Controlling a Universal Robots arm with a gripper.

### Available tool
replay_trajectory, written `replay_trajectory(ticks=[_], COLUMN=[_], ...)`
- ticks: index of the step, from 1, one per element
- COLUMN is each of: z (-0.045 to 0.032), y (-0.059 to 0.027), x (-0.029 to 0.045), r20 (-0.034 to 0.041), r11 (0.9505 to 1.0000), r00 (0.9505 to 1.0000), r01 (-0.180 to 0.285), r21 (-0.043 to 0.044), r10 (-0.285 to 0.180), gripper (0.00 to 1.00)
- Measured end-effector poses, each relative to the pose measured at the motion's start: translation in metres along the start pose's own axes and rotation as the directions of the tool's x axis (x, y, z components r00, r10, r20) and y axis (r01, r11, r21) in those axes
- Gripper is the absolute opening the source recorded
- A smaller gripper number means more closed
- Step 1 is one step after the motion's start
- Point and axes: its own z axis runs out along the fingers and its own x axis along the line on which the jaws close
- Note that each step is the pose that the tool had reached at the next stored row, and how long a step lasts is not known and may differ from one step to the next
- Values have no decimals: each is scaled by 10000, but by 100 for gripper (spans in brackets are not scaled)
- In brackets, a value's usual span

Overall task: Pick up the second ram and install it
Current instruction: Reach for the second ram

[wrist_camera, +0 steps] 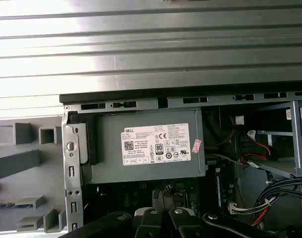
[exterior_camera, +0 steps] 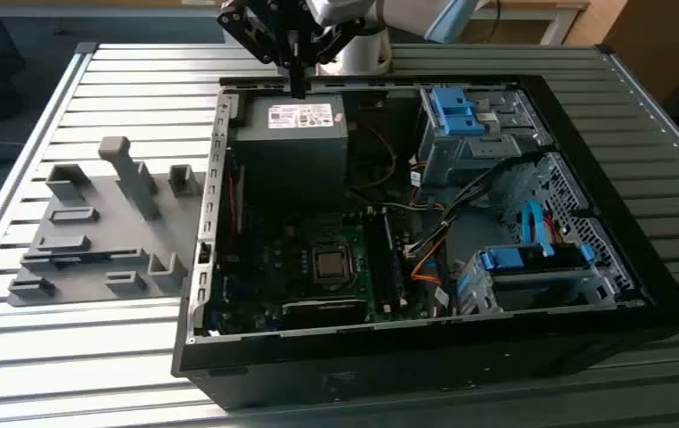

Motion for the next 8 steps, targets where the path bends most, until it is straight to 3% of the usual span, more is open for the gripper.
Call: replay_trajectory(ticks=[8], z=[0], y=[-1], x=[14], r20=[0], r11=[10000], r00=[10000], r01=[-1], r21=[0], r10=[1], gripper=[11])
